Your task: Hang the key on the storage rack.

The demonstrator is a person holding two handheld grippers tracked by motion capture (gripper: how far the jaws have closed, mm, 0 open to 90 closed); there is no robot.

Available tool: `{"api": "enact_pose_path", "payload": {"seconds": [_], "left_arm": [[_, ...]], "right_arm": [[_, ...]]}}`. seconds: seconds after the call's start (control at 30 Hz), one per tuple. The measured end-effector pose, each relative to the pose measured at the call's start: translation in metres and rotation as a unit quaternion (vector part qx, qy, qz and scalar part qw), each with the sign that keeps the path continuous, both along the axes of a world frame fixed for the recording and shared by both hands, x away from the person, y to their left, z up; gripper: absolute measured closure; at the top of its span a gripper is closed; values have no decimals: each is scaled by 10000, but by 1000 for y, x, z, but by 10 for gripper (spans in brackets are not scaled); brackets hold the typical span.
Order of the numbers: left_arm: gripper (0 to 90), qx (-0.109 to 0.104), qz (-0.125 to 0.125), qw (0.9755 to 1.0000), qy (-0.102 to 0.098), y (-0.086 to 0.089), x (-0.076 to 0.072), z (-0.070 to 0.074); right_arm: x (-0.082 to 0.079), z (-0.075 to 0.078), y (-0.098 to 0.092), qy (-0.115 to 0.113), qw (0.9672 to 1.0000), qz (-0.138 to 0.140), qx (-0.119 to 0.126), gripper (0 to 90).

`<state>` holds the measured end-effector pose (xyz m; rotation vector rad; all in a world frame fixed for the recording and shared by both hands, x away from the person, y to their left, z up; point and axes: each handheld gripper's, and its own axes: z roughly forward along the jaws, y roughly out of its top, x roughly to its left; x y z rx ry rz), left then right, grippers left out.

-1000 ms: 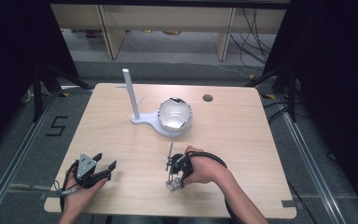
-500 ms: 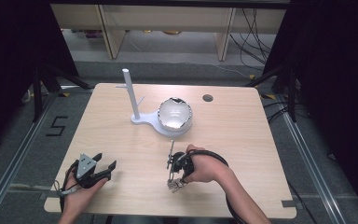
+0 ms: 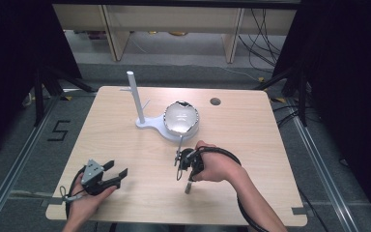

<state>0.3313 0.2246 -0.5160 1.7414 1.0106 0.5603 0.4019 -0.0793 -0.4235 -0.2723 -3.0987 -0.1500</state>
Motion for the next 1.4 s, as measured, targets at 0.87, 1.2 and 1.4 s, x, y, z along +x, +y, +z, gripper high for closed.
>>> {"api": "enact_pose_path", "payload": {"seconds": [0.87, 1.2, 1.4], "left_arm": [[465, 85, -1813, 9829, 323, -164, 19, 18], [636, 54, -1499, 9883, 278, -162, 22, 16], [725, 101, -1451, 9892, 195, -162, 22, 16]], "right_arm": [[16, 39, 9, -346, 9984, -372, 250, 893], [17, 40, 9, -350, 9980, -460, 257, 893], [17, 42, 11, -381, 9979, -445, 284, 894]]}}
